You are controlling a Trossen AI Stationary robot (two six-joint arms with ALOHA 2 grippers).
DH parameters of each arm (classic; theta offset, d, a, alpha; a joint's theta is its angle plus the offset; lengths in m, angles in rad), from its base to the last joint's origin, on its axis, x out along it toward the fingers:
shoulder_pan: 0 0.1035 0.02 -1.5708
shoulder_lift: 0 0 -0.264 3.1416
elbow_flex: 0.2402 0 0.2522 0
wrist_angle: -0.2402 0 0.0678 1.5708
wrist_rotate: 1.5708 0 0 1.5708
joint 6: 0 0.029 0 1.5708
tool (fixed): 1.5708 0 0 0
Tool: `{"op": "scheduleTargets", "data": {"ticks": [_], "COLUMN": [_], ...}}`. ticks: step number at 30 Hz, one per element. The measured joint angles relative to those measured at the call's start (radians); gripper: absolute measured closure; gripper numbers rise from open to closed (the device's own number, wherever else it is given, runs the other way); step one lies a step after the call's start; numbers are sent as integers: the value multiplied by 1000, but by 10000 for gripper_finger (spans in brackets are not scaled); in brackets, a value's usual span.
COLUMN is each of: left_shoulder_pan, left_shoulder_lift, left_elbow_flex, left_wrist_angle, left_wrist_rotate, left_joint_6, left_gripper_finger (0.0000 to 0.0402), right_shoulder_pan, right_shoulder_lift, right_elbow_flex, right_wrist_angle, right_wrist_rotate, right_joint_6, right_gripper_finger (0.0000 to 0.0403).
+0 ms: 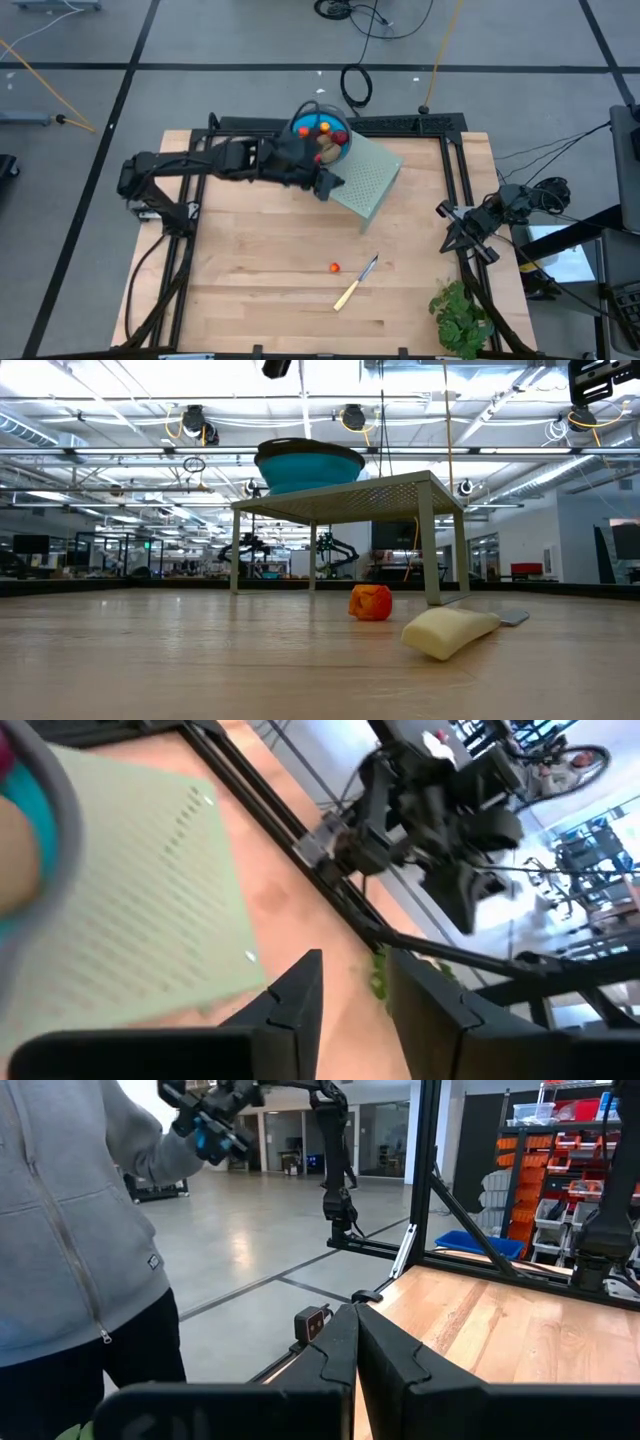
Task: Pick & Place Fruit
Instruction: Put the peach into the blue strainer bowl on the shelf
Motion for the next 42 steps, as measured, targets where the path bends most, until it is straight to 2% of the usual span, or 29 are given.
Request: {"op": "scheduleTargets", "data": {"ticks": [6, 17, 22, 28, 35, 42], "left_shoulder_pan": [-116, -304, -374, -418, -425, -424], "left_shoulder_lift": [4, 8, 47, 128, 256, 365], "left_elbow_flex": [0, 0, 0, 0, 0, 0], "left_wrist_angle": [0, 0, 1, 3, 4, 3], "left_wrist_rotate": [-68, -237, -336, -399, -416, -345], "left_joint_6": [-59, -97, -98, -124, -226, -357], "left_gripper_finger": [308, 309, 309, 309, 309, 309], "right_shoulder_pan": [0, 0, 0, 0, 0, 0], "right_shoulder_lift": [0, 0, 0, 0, 0, 0], "right_elbow_flex": [0, 0, 0, 0, 0, 0], "right_wrist_angle": [0, 0, 0, -1, -1, -1], "right_wrist_rotate": [0, -1, -1, -1, -1, -1], "right_joint_6": [0, 0, 0, 0, 0, 0], "right_gripper_finger": [403, 403, 403, 403, 403, 403]}}
